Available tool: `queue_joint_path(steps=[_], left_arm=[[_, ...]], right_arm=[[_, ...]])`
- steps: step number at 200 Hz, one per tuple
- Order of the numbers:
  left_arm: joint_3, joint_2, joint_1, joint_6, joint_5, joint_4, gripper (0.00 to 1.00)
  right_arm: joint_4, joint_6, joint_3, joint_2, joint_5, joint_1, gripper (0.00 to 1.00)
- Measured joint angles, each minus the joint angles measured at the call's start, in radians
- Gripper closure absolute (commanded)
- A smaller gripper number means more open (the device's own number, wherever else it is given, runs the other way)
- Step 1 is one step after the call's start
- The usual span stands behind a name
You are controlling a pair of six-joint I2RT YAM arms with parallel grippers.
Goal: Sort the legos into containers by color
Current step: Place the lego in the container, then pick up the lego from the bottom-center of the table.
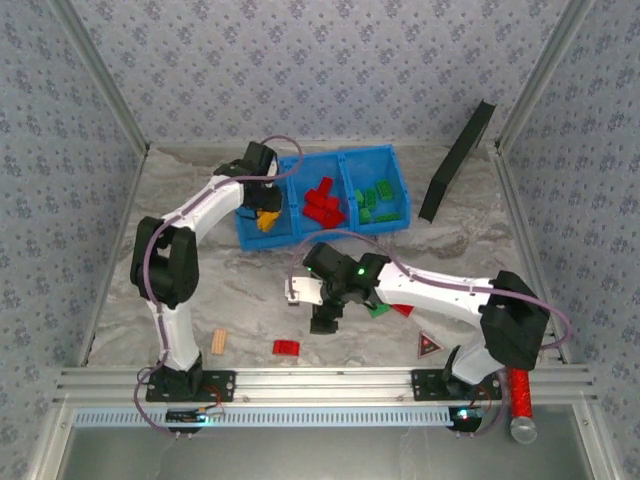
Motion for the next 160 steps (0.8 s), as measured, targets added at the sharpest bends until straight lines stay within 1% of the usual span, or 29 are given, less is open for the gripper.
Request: queue_joint_path(steps=[20,41,56,87,122,160], left_arm=[[0.012,0.018,0.005,0.0,0.003,0.006,0.63],[0.019,0.032,0.013,-0.008,0.003,0.01,0.46],[0.022,0.036,0.018,-0.008,0.002,0.009,0.39],[0.032,0.036,0.026,-0.014,-0.001,0.015,0.35],[0.032,0.034,0.029,-0.014,-0.001,0.013,0.34],[0.032,-0.013,0.03,-0.006,-0.005,0.009,0.32]], right_arm=[[0.027,0.008,0.018,0.026,0.019,0.026,0.06],[0.061,0.024,0.019,0.049,0.041,0.056,0.05],[0.085,0.038,0.018,0.055,0.053,0.075,0.05],[0.119,0.065,0.018,0.066,0.071,0.087,0.04],[0.145,0.091,0.016,0.092,0.079,0.089,0.04],[0.228,0.117,-0.04,0.097,0.066,0.097,0.04]])
